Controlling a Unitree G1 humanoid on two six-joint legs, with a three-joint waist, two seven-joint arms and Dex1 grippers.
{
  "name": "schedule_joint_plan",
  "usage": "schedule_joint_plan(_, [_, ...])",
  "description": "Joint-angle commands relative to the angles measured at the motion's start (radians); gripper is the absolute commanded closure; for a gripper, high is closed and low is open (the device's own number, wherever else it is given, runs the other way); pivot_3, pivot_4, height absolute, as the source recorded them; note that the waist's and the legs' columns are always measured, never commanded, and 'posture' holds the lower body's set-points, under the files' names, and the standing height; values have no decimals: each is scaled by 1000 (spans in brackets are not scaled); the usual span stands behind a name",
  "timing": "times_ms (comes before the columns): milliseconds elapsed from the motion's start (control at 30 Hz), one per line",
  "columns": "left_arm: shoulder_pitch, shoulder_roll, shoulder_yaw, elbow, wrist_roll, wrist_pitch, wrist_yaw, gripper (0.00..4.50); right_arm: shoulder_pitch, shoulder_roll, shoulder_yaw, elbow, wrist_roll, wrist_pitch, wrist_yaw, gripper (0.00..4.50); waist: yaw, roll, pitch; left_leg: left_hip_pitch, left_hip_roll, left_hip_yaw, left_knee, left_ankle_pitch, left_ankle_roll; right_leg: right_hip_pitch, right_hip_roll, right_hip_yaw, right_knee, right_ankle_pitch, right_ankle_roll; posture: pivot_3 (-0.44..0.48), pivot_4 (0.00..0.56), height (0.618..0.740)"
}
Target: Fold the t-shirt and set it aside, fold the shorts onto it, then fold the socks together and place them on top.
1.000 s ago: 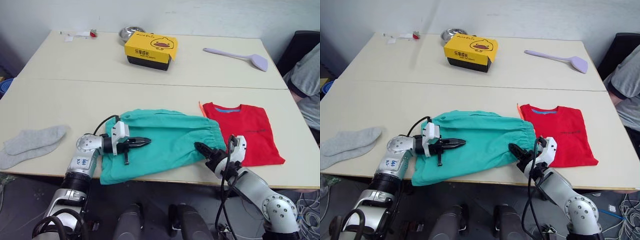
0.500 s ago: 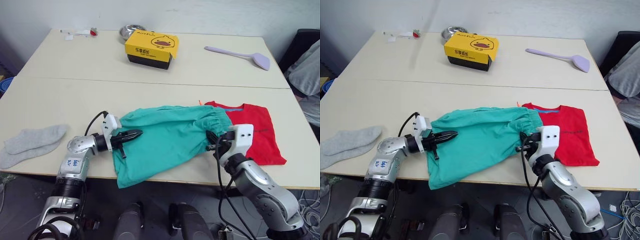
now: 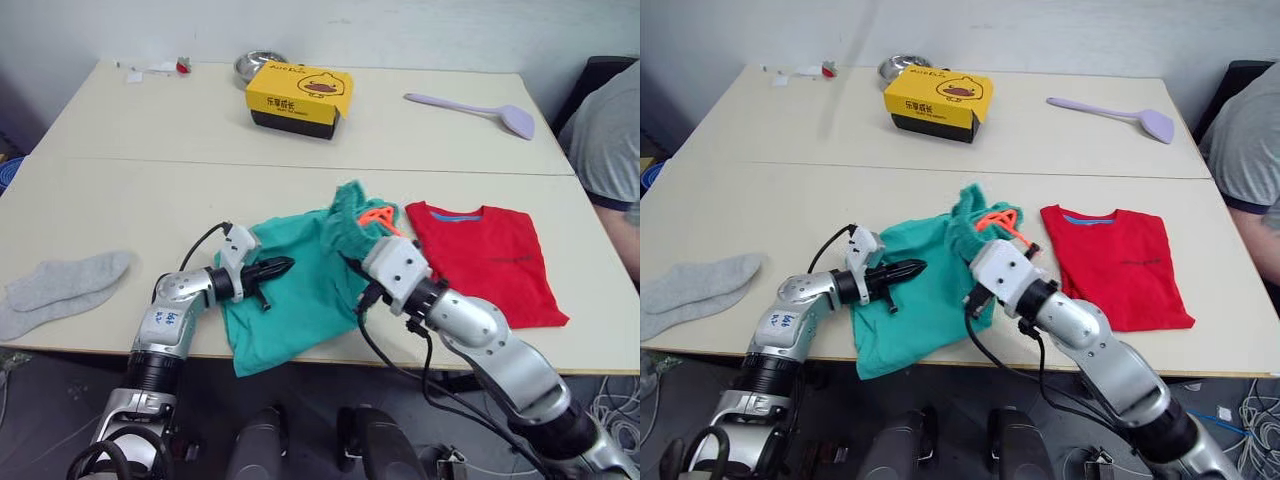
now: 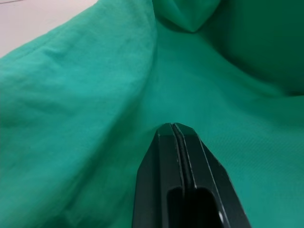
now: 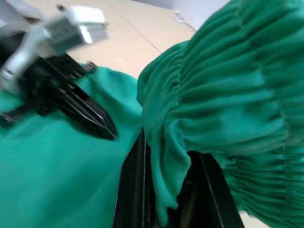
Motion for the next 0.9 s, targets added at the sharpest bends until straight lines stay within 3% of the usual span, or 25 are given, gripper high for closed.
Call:
schedule_joint_plan(33, [31, 28, 9, -37, 1, 32, 7, 4500, -50, 63, 26, 16, 65, 19, 123, 4457, -5, 0, 0, 0, 0, 0, 0, 0, 0, 0, 0, 0, 0, 0, 0, 0, 150, 740])
schedule_joint_plan(233, [70, 53, 25, -80, -10, 62, 17, 4500, -109, 155, 94, 78, 71, 56, 251, 4457, -22, 0, 0, 0, 0, 0, 0, 0, 0, 0, -1, 0, 1, 0, -1, 0, 150, 740])
schedule_joint_plan(500, [111, 58, 58, -103, -26, 42, 37, 4500, -220, 157, 193, 153, -81, -34, 384, 4457, -24, 0, 0, 1, 1, 1, 0, 0, 0, -1, -1, 1, 2, 0, -2, 0, 150, 740])
schedule_joint_plan(600, [127, 60, 78, -111, -38, 19, 29, 4500, -237, 183, 175, 171, -52, -5, 416, 4457, -23, 0, 0, 1, 1, 1, 0, 0, -1, -1, -1, 1, 2, 0, -2, 0, 150, 740])
schedule_joint_plan(700, [144, 68, 100, -141, -63, 2, 14, 4500, -247, 193, 149, 178, 14, 26, 494, 3846, -25, 0, 0, 1, 1, 1, 0, 0, -1, -1, -1, 1, 2, 0, -2, 0, 150, 740])
schedule_joint_plan(867, [165, 92, 142, -171, -103, -16, -20, 4500, -237, 136, 12, 167, 240, 30, 722, 2259, -21, 0, 0, 1, 1, 0, 0, 0, 0, -1, -1, 0, 2, 0, -3, 0, 150, 740])
schedule_joint_plan(900, [166, 95, 150, -171, -109, -21, -25, 4500, -232, 114, -11, 160, 274, 41, 760, 2259, -19, 0, 0, 1, 0, 0, 0, -1, 0, -1, -2, 0, 1, 0, -3, 0, 150, 740])
